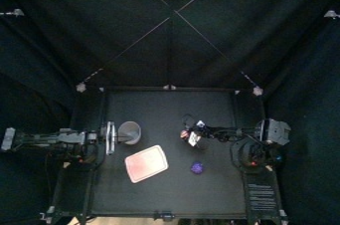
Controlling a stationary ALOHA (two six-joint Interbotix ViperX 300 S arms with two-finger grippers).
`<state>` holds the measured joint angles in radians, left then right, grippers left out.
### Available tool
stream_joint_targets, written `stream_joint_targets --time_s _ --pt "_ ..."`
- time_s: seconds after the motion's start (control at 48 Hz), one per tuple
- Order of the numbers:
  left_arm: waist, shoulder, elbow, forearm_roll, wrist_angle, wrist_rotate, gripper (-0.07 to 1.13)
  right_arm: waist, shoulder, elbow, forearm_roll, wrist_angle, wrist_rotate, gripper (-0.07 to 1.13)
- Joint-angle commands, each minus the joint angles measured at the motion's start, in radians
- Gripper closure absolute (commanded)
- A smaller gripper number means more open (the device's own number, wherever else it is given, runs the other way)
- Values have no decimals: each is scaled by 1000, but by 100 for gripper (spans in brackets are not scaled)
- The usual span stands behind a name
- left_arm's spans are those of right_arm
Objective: Pick the onion then place it in the grey bowl
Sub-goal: Pick the onion
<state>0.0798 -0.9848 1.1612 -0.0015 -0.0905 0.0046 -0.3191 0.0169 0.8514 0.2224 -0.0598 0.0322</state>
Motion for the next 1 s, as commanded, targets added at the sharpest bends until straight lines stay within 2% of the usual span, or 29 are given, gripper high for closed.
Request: stream_joint_targets --time_s 0.021,0.688,1.0 --pt "3 2 -14 -2 -11 0 104 -5 -9 -18 0 21 0 2" --pt "3 2 -6 -2 -9 0 104 3 97 -64 3 34 0 3" --pt "3 2 5 -2 -11 -2 104 6 63 -51 3 121 2 9"
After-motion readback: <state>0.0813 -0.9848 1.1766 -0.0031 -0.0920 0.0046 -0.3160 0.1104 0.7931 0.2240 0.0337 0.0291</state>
